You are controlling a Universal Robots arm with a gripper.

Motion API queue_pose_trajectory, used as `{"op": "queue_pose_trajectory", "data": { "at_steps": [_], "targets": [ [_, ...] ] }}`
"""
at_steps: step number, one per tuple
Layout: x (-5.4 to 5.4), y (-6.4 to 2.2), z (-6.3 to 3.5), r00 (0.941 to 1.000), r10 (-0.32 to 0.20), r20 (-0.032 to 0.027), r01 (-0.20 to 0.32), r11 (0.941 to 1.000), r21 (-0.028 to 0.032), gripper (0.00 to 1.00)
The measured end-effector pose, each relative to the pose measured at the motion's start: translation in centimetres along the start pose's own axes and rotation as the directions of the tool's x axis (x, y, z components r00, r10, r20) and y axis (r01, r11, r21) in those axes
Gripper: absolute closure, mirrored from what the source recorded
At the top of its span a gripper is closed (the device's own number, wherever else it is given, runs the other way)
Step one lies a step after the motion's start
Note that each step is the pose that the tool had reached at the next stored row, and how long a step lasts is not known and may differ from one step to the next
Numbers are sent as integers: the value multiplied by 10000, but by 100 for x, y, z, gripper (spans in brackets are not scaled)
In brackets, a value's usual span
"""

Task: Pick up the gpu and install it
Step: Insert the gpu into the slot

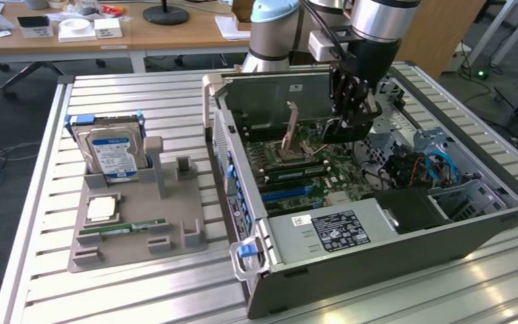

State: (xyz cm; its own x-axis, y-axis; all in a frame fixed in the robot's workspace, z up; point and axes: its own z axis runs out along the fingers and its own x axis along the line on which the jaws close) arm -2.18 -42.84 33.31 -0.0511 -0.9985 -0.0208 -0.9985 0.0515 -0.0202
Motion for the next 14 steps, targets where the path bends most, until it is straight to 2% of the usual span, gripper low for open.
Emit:
{"op": "queue_pose_trajectory", "data": {
  "at_steps": [14],
  "targets": [
    [4,74,-2,10000,-16,0,16,10000,18,73]
  ]
}}
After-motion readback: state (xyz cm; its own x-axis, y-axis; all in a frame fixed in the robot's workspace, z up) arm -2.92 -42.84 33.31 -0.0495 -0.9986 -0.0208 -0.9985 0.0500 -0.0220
